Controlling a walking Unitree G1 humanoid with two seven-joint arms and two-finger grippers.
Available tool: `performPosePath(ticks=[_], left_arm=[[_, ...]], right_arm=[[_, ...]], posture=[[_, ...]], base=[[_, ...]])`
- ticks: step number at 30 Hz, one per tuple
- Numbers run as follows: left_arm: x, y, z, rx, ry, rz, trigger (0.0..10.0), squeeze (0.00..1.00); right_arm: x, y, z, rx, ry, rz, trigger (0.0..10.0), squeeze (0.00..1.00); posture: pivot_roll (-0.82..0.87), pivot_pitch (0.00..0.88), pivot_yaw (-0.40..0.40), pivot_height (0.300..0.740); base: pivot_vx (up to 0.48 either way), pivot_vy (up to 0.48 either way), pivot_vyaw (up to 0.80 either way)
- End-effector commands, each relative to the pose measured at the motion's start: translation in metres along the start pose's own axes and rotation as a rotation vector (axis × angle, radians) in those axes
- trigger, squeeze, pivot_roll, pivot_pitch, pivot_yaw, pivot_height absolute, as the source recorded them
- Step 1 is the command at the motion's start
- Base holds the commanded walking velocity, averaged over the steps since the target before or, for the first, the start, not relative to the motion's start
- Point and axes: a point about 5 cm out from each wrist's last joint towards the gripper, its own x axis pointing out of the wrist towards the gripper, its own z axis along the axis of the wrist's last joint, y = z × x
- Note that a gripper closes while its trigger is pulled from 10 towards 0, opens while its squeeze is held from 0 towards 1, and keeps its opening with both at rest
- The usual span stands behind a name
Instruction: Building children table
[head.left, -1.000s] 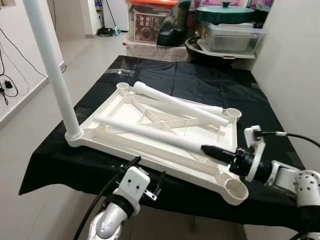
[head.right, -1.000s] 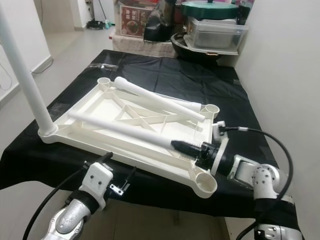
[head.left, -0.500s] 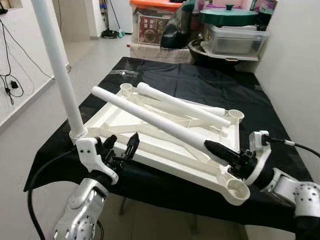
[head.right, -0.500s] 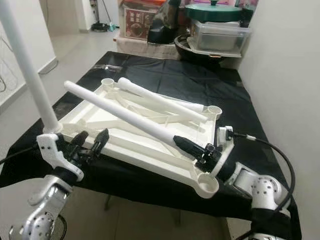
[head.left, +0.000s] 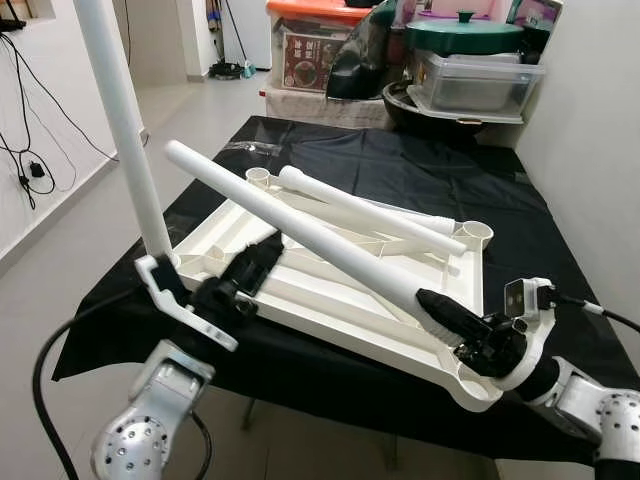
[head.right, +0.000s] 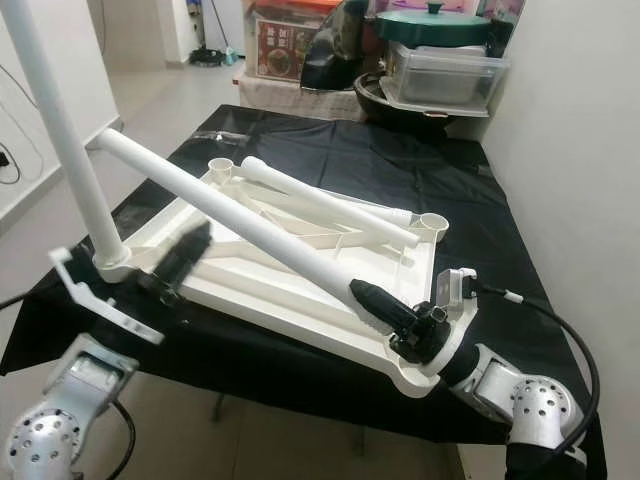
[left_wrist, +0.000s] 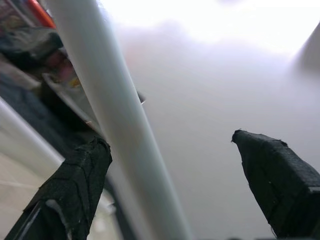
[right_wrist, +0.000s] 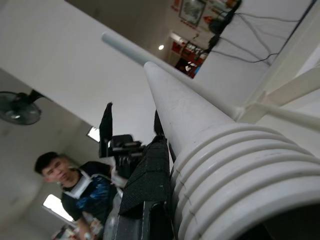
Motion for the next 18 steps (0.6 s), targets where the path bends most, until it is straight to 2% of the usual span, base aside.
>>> performPosePath(ticks=[1,7,18], left_arm=[[-0.001,-0.001,0.005,-0.032,-0.019,-0.011,10.0,0.0],[-0.003,-0.002,0.017,-0.091,-0.059,-0.049,10.0,0.0],[-0.006,-0.002,0.022,-0.131,-0.062,-0.067,10.0,0.0]], right_arm=[[0.001,0.006,-0.001,0.002,-0.002,0.051,0.0,0.0],[0.005,0.011,-0.016,0.01,0.063,0.089,0.0,0.0],[0.011,0.018,-0.029,0.01,0.14,0.133,0.0,0.0]], posture=[[0.04,0.018,-0.053,0.74],[0.04,0.019,-0.047,0.74],[0.04,0.021,-0.049,0.74]], base=[[0.0,0.0,0.0],[0.0,0.0,0.0],[0.0,0.0,0.0]])
